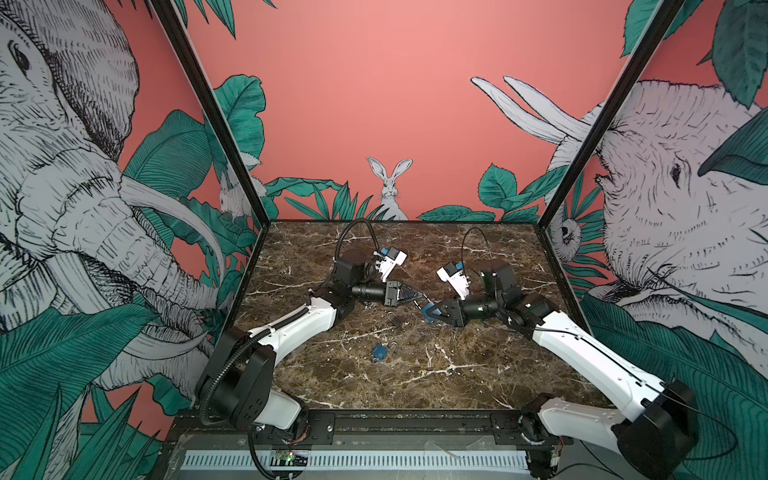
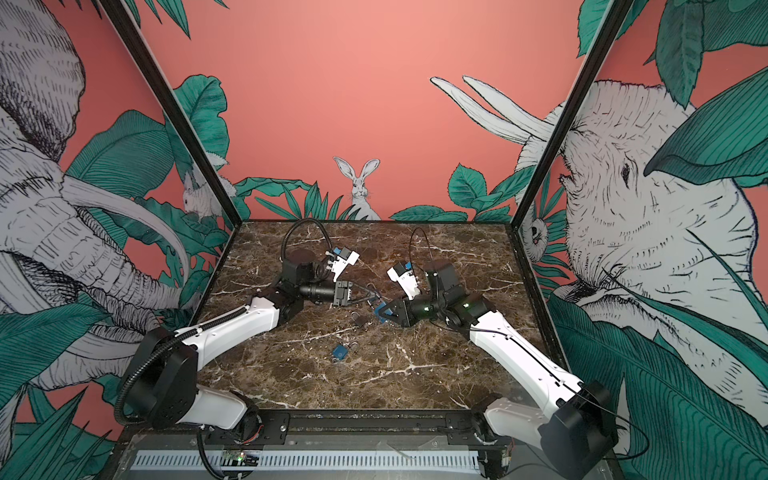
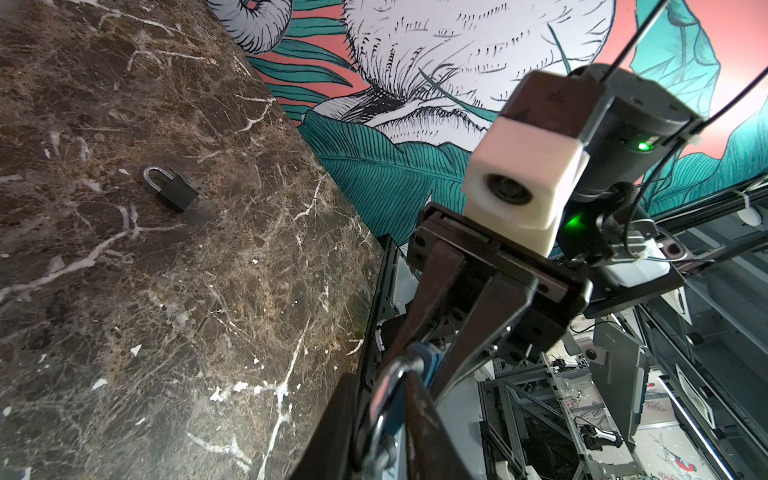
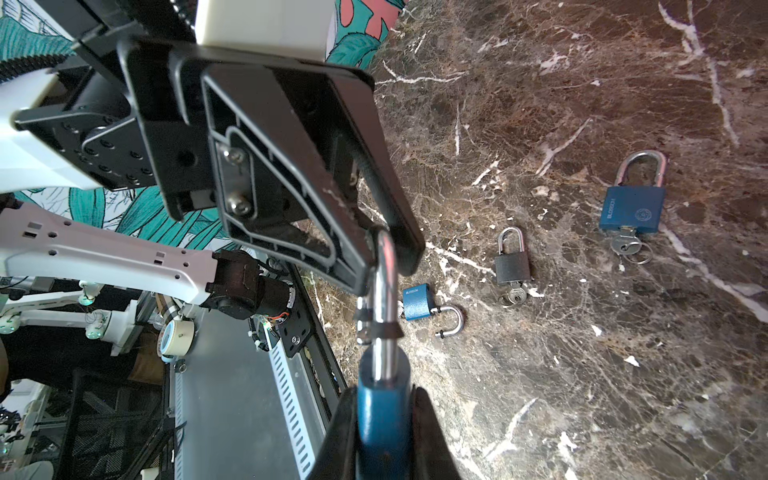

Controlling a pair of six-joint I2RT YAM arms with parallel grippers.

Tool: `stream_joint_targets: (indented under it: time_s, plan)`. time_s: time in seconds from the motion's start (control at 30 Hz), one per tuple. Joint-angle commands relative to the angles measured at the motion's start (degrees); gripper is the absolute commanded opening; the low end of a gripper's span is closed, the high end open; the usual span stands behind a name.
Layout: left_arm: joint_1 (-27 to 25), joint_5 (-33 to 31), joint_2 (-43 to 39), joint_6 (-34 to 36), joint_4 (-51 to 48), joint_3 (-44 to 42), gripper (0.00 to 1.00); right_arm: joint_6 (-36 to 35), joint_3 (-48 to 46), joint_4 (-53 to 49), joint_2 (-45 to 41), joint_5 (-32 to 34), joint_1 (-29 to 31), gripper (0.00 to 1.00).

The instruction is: Lock with the key

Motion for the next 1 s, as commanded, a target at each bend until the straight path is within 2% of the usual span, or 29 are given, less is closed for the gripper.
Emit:
stream_joint_targets:
  time_s: [0.0,0.1,0.27,0.7,0.97]
  plan:
    - [-0.2,0.4,0.0,1.0,-0.2,-0.7,0.20,0.3,0.8,5.1,-0.6,-3.1,-0.1,0.00]
    - [-0.2,0.4,0.3,1.3,-0.3,-0.7,0.17,0.7,0.8,5.5,-0.8,-3.7,-0.1,0.00]
    - [-0.1,0.4,1.2,1.5,-0.2,-0.9,0.01,3.2,0.5,7.8,-1.4,-6.5,-0.1,0.00]
    - [-0.1,-0.3,4.6,0.3,4.3,-1.9,0.00,12.6,-1.3,15.8,-5.6,-14.7,0.0,0.00]
    - [-0.2,-0.1,6.5,-1.2,6.9,-1.8,0.00,15.7,-2.7,19.2,-7.6,-15.7,0.0,0.00]
